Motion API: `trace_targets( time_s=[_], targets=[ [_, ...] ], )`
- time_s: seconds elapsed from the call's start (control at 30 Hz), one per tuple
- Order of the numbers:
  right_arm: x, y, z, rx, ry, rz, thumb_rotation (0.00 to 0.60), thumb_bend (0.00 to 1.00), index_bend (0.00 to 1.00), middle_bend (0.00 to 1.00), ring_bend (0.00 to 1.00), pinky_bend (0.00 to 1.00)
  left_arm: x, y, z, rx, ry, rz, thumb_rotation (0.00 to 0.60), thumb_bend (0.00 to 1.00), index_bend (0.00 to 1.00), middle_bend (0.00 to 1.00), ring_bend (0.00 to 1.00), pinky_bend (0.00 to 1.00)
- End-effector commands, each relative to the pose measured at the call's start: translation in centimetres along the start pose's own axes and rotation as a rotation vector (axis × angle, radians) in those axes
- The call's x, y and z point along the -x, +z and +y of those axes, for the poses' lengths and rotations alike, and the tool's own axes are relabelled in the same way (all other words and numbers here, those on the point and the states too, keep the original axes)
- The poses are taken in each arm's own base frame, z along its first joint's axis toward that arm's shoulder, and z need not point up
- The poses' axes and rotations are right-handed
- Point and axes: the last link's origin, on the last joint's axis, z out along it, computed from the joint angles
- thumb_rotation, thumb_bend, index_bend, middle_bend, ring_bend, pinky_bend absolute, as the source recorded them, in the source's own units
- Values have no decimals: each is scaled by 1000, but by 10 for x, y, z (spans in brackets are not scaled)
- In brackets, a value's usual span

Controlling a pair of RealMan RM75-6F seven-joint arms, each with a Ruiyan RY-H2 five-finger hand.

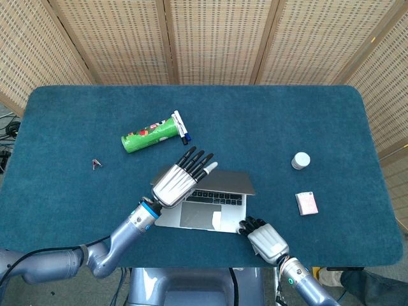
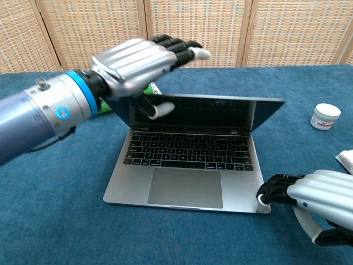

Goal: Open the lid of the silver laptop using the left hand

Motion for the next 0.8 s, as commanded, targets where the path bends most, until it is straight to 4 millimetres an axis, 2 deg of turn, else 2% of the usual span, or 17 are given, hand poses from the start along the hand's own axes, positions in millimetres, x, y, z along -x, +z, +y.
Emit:
trace_targets(
  time_s=[0.03,0.3,0.47,0.8],
  targets=[
    [0,0,1,1,-3,-2,600,1000,228,160,81,200,-4,-1,-18,-39,16,5,600,408,0,0,0,0],
    [0,0,5,7,-16,-5,600,1000,228,183,81,200,-10,6,-48,-121,12,15,600,412,0,0,0,0],
    [1,0,6,5,-32,-5,600,1000,228,183,81,200,-9,14,-53,-131,35,3,600,479,0,0,0,0],
    [3,2,6,-2,-50,-5,600,1000,228,183,81,200,-9,30,-50,-150,51,4,600,482,0,0,0,0]
  ],
)
